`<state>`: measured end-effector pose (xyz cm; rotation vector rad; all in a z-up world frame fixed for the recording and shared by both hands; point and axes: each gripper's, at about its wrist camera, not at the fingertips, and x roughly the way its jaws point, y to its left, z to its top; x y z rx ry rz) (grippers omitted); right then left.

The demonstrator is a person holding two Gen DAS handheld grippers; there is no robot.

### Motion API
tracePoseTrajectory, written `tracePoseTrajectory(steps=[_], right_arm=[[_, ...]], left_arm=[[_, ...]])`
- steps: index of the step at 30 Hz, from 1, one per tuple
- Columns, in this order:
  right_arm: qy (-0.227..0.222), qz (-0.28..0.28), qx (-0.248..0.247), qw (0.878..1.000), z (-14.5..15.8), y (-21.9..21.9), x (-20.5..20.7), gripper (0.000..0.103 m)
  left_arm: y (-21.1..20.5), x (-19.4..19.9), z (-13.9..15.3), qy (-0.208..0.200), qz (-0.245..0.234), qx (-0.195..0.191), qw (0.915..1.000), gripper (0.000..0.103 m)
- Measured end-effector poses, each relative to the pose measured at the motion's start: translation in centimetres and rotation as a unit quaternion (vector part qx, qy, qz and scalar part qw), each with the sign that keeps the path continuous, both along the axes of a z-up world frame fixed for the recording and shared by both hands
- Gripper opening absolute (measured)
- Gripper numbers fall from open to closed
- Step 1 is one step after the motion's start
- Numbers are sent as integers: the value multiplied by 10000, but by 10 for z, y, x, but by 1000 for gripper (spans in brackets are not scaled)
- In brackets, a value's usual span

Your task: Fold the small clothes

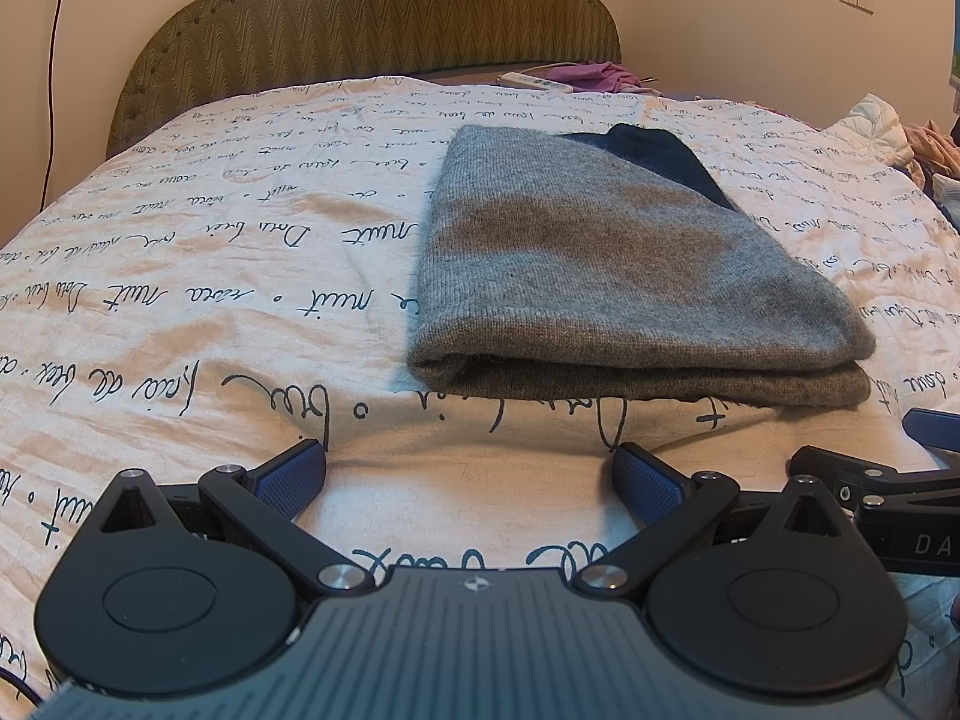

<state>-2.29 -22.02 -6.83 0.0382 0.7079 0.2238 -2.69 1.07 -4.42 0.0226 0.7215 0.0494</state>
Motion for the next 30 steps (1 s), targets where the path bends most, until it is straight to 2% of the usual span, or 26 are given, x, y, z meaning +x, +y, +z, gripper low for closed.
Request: tracePoseTrajectory(steps=[30], right_arm=[[-4, -9, 3, 10000, 0, 0, 0, 103]], left_arm=[[0, -1, 0, 9, 22, -15, 10000, 103]])
